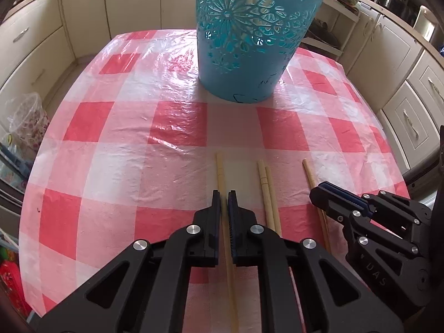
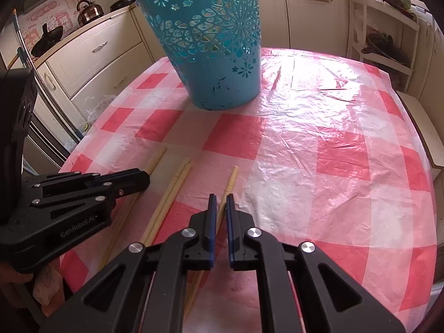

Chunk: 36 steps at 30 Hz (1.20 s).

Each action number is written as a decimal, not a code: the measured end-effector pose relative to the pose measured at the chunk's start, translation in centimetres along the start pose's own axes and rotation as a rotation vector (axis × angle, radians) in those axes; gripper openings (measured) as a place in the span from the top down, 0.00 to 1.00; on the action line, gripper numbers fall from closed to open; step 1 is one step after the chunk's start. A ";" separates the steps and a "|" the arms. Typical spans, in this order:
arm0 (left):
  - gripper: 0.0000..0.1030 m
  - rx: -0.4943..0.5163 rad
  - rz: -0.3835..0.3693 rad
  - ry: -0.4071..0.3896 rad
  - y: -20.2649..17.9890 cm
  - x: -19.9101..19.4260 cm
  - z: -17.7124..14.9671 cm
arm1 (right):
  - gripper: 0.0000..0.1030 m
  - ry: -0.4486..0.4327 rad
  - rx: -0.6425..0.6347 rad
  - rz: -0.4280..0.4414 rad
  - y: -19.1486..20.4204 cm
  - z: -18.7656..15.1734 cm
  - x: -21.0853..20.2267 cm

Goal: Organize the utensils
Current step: 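Raise the chopstick in the left tool over the basket and release it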

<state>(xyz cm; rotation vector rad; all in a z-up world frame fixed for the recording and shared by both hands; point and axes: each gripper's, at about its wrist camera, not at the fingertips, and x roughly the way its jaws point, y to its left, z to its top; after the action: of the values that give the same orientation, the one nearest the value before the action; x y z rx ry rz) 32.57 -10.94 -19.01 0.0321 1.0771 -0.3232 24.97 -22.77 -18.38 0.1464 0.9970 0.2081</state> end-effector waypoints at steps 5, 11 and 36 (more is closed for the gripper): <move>0.95 0.053 0.032 -0.035 -0.7 0.3 0.2 | 0.93 -0.006 -0.041 -0.010 0.6 0.0 0.3; 0.95 -0.022 -0.031 -0.084 1.5 -1.3 -0.6 | 0.92 -0.020 -0.007 0.018 0.1 -0.2 0.2; 0.95 -0.096 -0.236 -0.682 2.3 -19.6 9.9 | 0.92 -0.032 0.031 0.053 -0.5 -0.3 0.1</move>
<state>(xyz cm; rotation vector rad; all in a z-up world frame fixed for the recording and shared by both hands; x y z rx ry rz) 33.23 -5.75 2.39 -0.2763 0.4160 -0.4528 24.87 -23.26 -18.74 0.2041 0.9654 0.2380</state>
